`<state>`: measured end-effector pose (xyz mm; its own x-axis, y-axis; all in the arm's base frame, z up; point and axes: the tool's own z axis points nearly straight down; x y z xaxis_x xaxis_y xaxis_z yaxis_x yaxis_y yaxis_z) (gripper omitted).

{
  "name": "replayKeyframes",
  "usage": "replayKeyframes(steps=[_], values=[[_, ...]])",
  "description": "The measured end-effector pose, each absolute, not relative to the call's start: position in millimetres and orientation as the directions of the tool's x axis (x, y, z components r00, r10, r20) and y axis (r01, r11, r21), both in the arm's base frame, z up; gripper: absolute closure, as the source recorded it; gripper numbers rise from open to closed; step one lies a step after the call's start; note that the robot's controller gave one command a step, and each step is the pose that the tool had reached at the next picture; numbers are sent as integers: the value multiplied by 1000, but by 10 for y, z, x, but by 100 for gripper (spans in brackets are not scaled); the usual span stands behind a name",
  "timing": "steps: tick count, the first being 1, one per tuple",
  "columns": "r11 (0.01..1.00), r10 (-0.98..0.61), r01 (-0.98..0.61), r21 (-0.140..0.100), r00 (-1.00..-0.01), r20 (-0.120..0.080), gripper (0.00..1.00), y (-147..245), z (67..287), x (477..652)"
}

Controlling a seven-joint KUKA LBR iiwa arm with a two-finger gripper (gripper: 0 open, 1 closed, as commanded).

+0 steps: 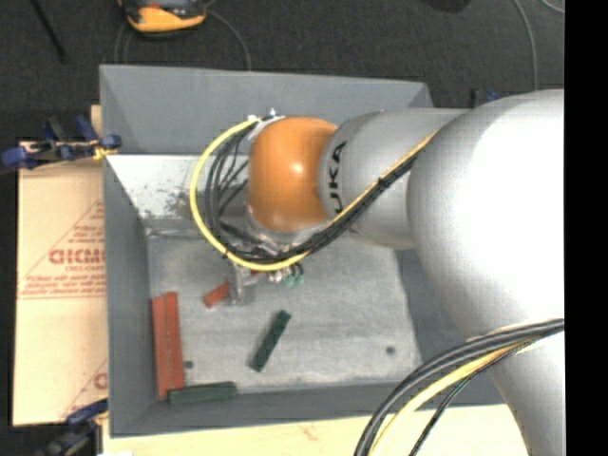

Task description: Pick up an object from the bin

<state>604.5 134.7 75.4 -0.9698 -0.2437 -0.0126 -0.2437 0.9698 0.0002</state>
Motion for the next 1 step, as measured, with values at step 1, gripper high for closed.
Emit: replayKeyframes(steps=[1], values=[[970, -243, -243, 0, -970, -5, 0, 1340, 715, 6019]])
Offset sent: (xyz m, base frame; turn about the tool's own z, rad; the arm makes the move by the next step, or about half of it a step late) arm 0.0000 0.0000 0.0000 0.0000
